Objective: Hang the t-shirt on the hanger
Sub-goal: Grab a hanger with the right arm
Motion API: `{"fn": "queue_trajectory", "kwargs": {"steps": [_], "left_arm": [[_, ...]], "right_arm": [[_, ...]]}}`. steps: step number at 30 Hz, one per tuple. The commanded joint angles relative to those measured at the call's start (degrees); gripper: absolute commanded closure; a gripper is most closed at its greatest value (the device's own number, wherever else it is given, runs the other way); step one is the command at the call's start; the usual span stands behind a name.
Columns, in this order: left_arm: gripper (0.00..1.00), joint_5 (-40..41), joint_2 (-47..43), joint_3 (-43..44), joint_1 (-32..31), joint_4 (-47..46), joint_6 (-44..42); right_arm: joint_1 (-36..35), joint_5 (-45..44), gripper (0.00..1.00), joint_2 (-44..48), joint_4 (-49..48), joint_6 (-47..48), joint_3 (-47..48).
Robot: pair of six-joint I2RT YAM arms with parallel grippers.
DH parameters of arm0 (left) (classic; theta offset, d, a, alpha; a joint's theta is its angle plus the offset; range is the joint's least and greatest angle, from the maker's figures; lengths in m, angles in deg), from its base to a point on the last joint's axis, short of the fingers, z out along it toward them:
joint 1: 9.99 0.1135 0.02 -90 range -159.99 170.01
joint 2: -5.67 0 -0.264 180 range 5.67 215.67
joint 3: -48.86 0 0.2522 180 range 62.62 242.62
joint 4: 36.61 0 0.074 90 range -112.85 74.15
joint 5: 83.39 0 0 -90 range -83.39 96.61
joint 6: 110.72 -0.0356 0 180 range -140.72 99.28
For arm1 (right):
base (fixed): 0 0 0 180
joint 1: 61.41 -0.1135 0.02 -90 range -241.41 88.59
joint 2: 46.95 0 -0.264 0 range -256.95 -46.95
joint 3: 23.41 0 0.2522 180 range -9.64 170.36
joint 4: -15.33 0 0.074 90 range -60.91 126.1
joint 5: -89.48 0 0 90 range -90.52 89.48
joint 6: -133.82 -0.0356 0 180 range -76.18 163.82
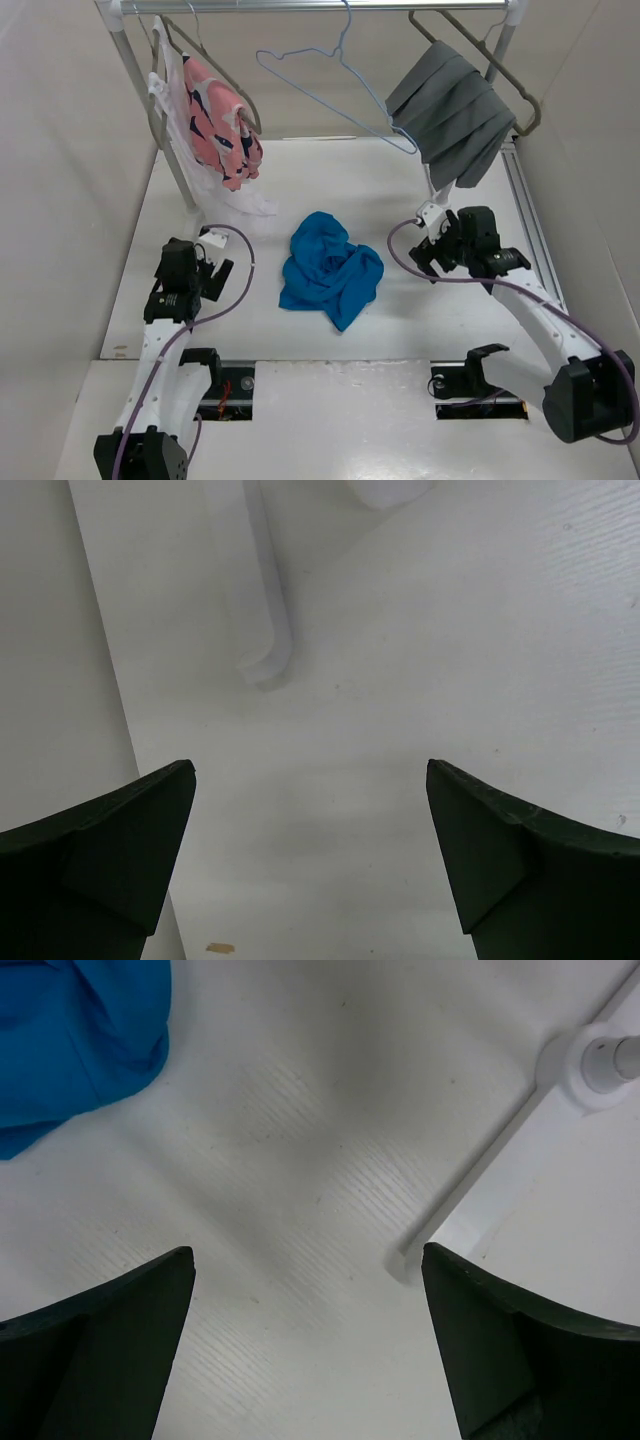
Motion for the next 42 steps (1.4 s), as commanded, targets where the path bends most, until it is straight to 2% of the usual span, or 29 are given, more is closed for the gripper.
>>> {"fn": "queue_trajectory", "kwargs": {"steps": [1,4,7,8,9,12,16,20,24,28,30,32,33,34,36,38,40,41,42], "left_arm": [[0.01,-4.0,-0.11,3.15,-0.16,-3.8,1.45],[0.01,-7.62,-1.15,4.38,-0.16,-4.5,-0.58],[0.01,-15.08,-3.26,4.38,-0.16,-4.51,-4.26],[0.02,-22.06,-4.92,4.38,-0.16,-2.07,-6.36],[0.03,-25.87,-5.64,4.38,-0.16,-0.48,-12.04],[0.05,-35.89,-7.75,5.08,-0.16,2.08,-17.27],[0.08,-41.02,-5.57,5.08,-0.16,7.17,-21.58],[0.17,-38.94,4.69,6.4,-0.68,12.1,-25.89],[0.24,-35.76,11.66,10.79,-3.49,13.77,-25.89],[0.24,-33.91,13.34,12.73,-8.85,13.95,-24.66],[0.24,-34.61,10.1,12.73,-13.57,13.95,-24.66],[0.22,-35.23,7.03,12.73,-17.1,12.73,-23.79],[0.22,-35.75,6.49,12.21,-20.86,11.5,-22.83],[0.22,-35.76,6.49,11.68,-22.99,9.83,-19.08],[0.22,-35.15,8.14,11.15,-27.29,3.36,-14.58],[0.23,-31.38,10.34,11.15,-33.8,-1.85,-7.14],[0.23,-25.34,14.47,11.76,-38.89,-9.58,-0.96],[0.23,-24.17,16.05,13.59,-39.79,-11.7,1.42],[0.23,-24.16,19.28,14.57,-39.8,-15.28,4.4]], "right_arm": [[-1.98,0.2,0.0,4.4,-3.39,-2.63,-1.03],[-6.46,-2.78,0.0,8.88,-5.84,-2.63,-2.96],[-12.68,-6.13,0.0,11.17,-7.52,0.34,-3.5],[-14.28,-6.74,0.0,11.18,-8.48,0.88,-3.5],[-16.04,-6.75,0.0,11.18,-9.09,1.41,-3.5],[-22.37,-5.97,0.0,8.47,-12.87,3.95,-2.89],[-26.15,1.74,0.0,-1.1,-17.8,8.08,1.32],[-26.78,4.06,0.0,-14.01,-19.55,13.44,8.17],[-26.78,5.56,0.02,-18.95,-21.14,14.5,11.17],[-27.83,7.84,0.05,-16.88,-21.14,14.51,12.32],[-29.05,5.32,0.06,-13.8,-19.57,14.51,12.32],[-31.08,3.54,0.06,-9.05,-14.13,14.51,14.32],[-31.08,4.06,0.06,-7.73,-11.76,15.03,15.82],[-31.08,4.93,0.06,-6.76,-7.04,15.04,17.66],[-31.08,8.35,0.06,-5.52,-2.71,16.87,25.21],[-31.08,14.77,0.06,-6.13,3.6,18.72,31.62],[-31.08,17.67,0.06,-7.71,7.06,20.05,42.87],[-31.08,18.29,0.06,-8.67,9.51,20.05,46.99],[-30.21,18.3,0.06,-11.12,10.05,20.05,54.95]]}}
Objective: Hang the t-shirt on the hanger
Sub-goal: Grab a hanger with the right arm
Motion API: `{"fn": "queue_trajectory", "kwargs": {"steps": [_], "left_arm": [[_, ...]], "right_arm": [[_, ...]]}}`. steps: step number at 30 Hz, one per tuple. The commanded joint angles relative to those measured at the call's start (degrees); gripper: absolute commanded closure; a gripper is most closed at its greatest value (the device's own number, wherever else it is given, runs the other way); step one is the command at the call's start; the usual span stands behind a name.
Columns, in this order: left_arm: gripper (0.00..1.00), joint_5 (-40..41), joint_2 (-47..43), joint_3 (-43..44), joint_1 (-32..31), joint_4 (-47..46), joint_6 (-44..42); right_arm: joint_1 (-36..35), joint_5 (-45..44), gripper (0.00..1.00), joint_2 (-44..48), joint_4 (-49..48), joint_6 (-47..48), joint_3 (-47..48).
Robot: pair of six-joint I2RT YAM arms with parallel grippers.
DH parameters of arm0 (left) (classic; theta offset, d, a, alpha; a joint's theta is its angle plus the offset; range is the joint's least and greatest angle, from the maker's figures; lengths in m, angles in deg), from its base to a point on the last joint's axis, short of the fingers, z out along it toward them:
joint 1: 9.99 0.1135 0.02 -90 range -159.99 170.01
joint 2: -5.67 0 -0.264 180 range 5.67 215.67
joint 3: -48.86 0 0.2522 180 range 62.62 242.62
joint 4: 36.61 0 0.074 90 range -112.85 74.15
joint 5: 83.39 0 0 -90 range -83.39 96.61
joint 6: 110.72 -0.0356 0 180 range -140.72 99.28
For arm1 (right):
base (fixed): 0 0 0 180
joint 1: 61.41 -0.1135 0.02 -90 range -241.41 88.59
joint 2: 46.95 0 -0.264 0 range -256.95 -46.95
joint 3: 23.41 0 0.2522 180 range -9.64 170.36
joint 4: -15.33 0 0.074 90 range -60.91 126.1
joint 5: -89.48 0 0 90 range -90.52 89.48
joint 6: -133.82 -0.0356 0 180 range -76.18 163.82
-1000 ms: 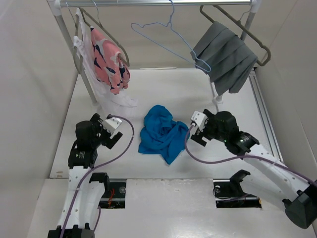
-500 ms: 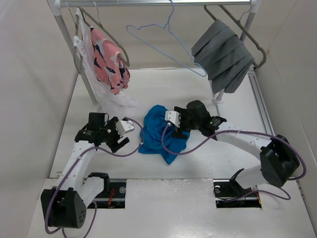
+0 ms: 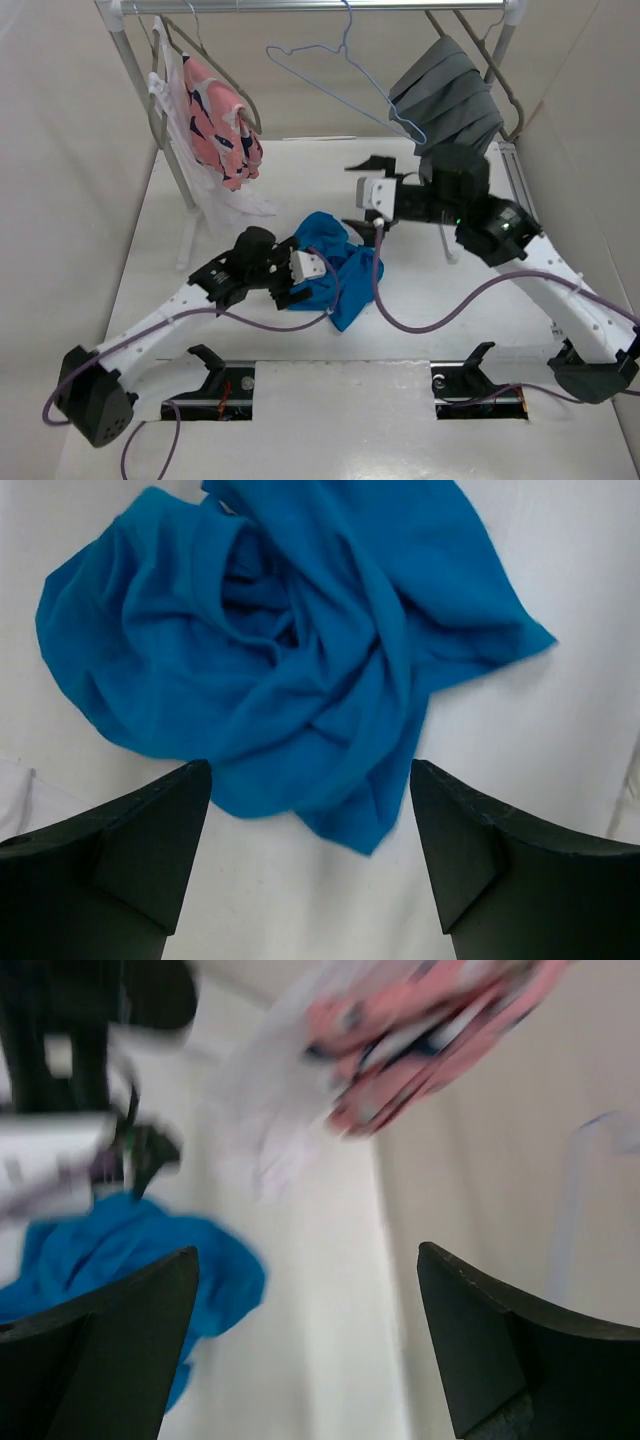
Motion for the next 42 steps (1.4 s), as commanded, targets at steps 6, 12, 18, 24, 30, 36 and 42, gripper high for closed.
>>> {"fn": "queue_trajectory", "kwargs": {"steps": [6,12,18,24,30,36,42], "left_arm": [[0.22,7.46,15.06,10.43,-1.4,-21.31,20.44],[0.22,5.0,14.45,6.31,-0.86,-27.55,21.59],[0.21,7.2,12.7,3.15,-0.86,-30.01,22.12],[0.21,7.2,12.17,1.91,-0.86,-30.54,21.42],[0.21,7.73,11.02,0.86,-0.86,-31.07,21.42],[0.27,8.96,10.5,0.86,-0.86,-32.12,21.42],[0.41,8.96,11.02,0.86,-0.86,-32.12,21.42]], "right_arm": [[8.26,2.73,0.14,-16.29,4.49,-1.51,39.05],[15.04,2.19,0.2,-29.31,-5.88,-10.74,49.02],[16.81,0.52,0.26,-33.97,-16.17,-14.97,47.53],[16.28,-4.21,0.62,-32.93,-20.91,-18.04,42.26],[15.75,-11.77,1.0,-26.87,-23.73,-22.35,33.56],[12.25,-16.0,1.0,-20.27,-26.72,-23.06,28.19],[11.71,-14.51,1.0,-12.29,-26.72,-23.06,17.24]]}}
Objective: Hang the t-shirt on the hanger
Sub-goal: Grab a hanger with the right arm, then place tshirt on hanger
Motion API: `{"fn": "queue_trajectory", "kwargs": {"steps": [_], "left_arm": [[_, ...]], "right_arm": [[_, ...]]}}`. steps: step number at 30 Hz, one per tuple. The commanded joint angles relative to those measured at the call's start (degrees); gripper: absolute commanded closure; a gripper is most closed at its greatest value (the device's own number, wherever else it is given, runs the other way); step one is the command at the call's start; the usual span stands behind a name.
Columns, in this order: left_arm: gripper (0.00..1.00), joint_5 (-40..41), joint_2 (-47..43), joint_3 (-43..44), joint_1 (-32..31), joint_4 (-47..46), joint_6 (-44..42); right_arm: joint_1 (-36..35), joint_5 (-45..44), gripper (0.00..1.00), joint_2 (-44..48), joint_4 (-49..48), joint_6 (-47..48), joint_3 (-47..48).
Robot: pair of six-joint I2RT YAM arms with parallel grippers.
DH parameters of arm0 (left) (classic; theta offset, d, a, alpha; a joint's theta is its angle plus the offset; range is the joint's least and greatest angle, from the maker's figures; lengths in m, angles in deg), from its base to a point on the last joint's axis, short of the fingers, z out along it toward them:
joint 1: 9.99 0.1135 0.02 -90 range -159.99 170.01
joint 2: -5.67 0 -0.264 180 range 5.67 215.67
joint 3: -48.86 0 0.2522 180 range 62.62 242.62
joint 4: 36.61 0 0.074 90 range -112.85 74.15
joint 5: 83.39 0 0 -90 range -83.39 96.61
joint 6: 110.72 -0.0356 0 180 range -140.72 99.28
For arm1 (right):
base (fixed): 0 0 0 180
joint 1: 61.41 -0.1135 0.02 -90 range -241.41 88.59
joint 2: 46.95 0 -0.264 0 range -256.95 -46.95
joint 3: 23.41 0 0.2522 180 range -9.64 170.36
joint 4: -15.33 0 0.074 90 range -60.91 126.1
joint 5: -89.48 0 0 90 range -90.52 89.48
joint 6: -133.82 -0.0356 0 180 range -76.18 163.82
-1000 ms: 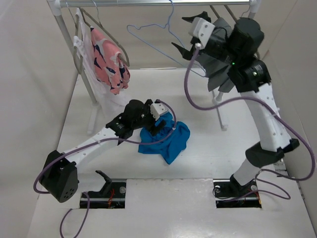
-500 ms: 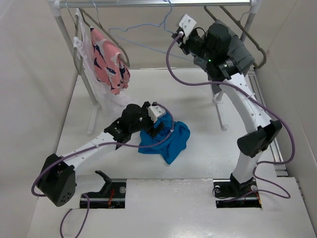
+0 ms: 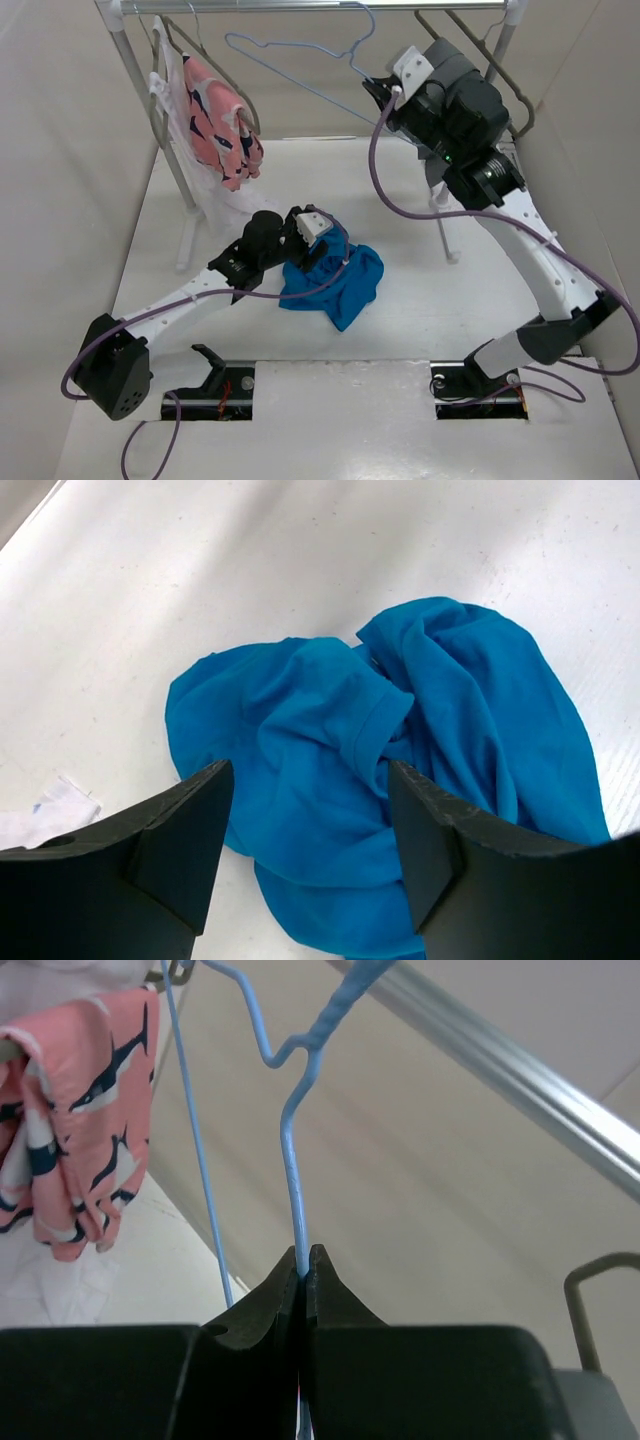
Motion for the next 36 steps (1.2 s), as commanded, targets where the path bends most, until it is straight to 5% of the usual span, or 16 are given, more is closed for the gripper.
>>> {"fn": "queue_trajectory", "kwargs": {"steps": [1,9,16,18,20,22,30,36], "left_arm": [[0.41,0.28,-0.52,-0.3,0.23,-1.85,0.61],[0.39,-7.97,5.63,4.34,-0.91,1.67,-2.46],[0.39,-4.39,16.26,9.98,-1.53,4.74,-9.4],[0.45,-3.24,17.93,10.86,-1.53,5.27,-10.29],[0.81,-2.71,18.47,12.61,-1.53,5.88,-9.77],[0.99,-2.71,18.47,13.67,-1.53,7.19,-8.97],[1.0,-0.52,19.08,23.93,-1.53,15.37,-2.39],[1.0,4.58,19.7,28.79,-1.53,18.1,2.37]], "right_arm": [[-0.18,0.24,1.0,5.97,-3.14,-1.09,-7.03],[-0.18,-5.97,1.0,25.66,2.72,-2.5,-31.82],[0.35,-14.14,1.0,42.18,13.72,-6.28,-43.69],[0.35,-15.74,1.0,46.76,18.03,-7.68,-45.89],[0.35,-16.27,1.0,49.31,21.18,-8.65,-47.12],[0.35,-16.27,1.0,52.3,24.09,-9.44,-48.53],[0.35,-10.84,1.0,61.79,48.94,-11.11,-48.54],[0.35,-4.51,1.0,67.51,54.7,-12.87,-50.54]]}}
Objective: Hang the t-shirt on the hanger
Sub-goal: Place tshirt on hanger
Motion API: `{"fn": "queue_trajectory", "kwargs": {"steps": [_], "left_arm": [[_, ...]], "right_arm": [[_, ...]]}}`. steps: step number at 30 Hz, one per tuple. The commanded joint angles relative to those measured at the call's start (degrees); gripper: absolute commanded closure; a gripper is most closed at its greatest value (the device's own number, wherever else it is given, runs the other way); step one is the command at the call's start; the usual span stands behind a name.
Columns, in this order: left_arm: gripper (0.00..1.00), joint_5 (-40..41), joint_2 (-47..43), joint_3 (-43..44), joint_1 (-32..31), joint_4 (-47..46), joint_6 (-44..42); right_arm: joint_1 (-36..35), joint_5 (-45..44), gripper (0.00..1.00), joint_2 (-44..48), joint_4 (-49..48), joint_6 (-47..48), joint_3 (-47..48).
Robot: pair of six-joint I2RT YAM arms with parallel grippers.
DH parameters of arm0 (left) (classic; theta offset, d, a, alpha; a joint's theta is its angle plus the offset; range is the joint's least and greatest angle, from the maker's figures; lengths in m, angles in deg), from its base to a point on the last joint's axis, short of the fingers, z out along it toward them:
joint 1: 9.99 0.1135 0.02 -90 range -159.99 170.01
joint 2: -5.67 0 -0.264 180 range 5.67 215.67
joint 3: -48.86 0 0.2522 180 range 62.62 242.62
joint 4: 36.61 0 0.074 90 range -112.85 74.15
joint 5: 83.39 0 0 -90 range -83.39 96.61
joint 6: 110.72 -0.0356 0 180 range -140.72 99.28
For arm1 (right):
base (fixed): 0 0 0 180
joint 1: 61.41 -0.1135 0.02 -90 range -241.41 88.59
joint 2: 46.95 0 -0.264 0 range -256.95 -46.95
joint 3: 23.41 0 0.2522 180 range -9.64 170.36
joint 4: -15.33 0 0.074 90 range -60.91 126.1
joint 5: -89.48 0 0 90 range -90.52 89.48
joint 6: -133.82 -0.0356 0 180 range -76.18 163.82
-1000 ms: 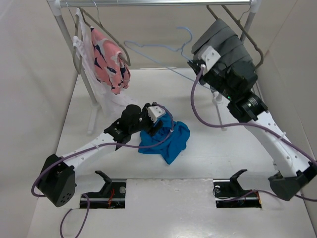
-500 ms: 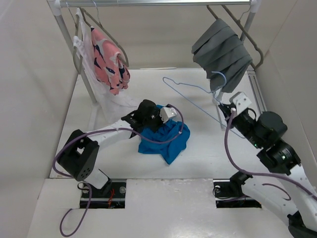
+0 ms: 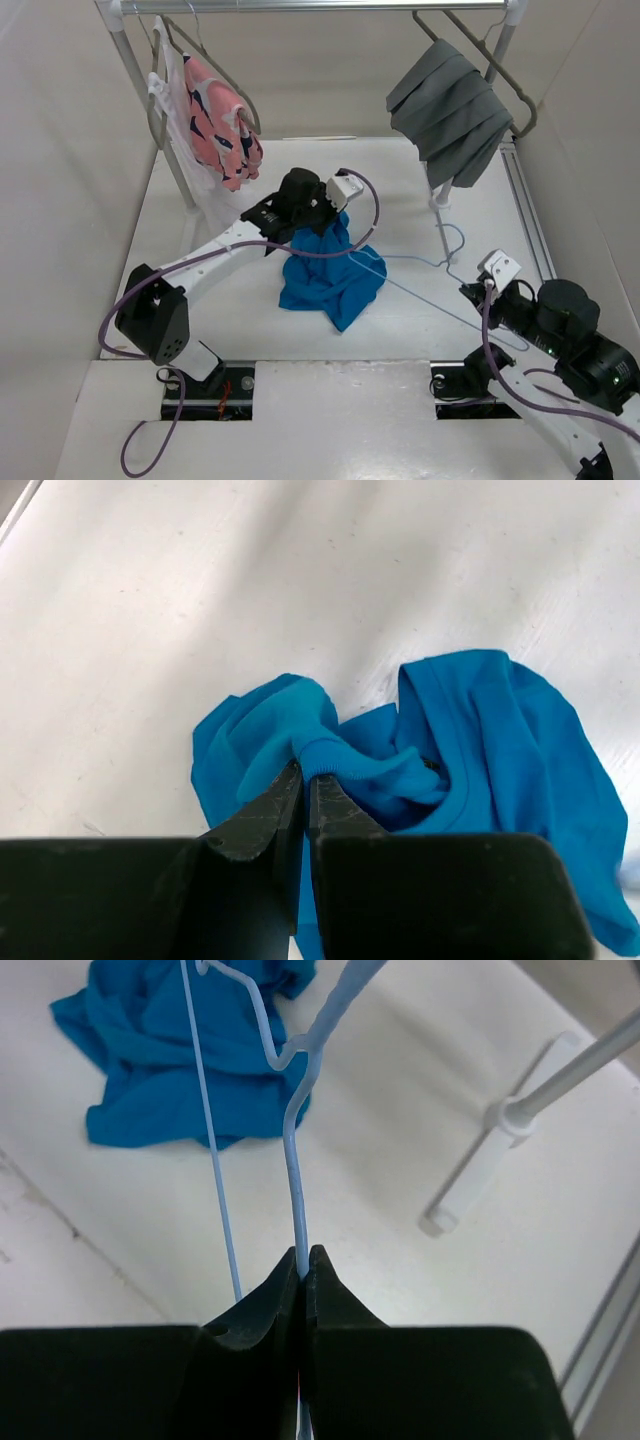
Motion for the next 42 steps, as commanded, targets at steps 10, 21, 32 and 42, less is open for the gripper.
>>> {"fn": "queue_trajectory", "kwargs": {"steps": [10,21,32,42], "left_arm": [[1.0,2.55,-0.56,2.8,-1.38,3.88,4.19],[1.0,3.17,-0.04,3.86,-1.38,3.27,5.42],[1.0,3.17,0.58,11.84,-1.9,11.61,8.58],[1.0,-4.63,1.11,26.0,-2.44,19.61,17.81]], "right_arm": [[1.42,-1.6,1.0,2.44,-14.74,-7.41,-11.76],[0.19,0.87,1.0,-7.59,-31.19,-7.41,-16.43],[-0.86,-9.68,1.0,-13.73,-38.82,-6.88,-12.48],[-5.34,-14.17,1.0,-30.78,-55.71,-2.05,-3.52]]}}
